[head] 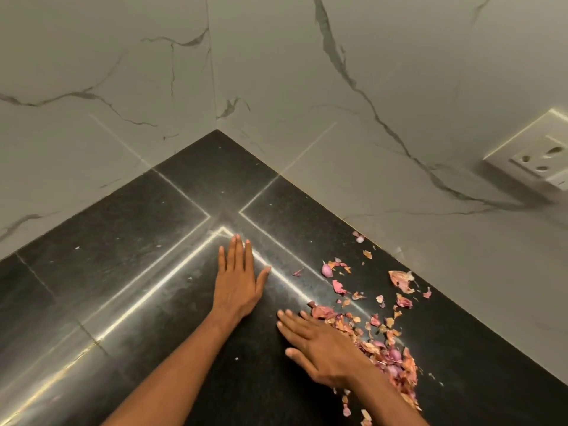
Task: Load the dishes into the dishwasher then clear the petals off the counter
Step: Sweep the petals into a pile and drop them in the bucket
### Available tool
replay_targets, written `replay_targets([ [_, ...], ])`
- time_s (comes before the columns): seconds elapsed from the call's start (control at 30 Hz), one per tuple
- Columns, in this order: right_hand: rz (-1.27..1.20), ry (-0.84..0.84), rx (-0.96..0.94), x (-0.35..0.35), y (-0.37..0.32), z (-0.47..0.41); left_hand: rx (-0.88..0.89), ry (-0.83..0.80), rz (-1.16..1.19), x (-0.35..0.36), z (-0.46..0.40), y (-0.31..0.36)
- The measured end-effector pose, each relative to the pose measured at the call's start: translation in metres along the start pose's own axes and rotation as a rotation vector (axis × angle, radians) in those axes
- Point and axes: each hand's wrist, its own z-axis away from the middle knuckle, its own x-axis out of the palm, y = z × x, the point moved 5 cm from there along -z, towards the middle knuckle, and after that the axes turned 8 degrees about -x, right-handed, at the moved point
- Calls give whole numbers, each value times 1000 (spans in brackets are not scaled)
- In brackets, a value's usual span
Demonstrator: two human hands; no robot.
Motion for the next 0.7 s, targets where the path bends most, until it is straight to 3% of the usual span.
replay_targets([
  [0.1, -50, 87, 92, -10, 6, 42, 114, -37, -41, 14, 14, 52],
  [0.27, -156, 535, 359, -40, 48, 92, 368, -156, 16, 28, 56, 124],
  [0.4, -294, 692, 476, -65, 91, 78, 591, -283, 230, 30, 104, 161],
  [0.53, -384, 573, 447, -81, 127, 23, 542, -168, 434, 18, 120, 158],
  [0.63, -335, 390, 418, -66, 144, -10, 464, -69, 473, 6, 106, 142],
  [0.7, -285, 381, 383, -51, 142, -14, 384, -23, 464, 3, 90, 125],
])
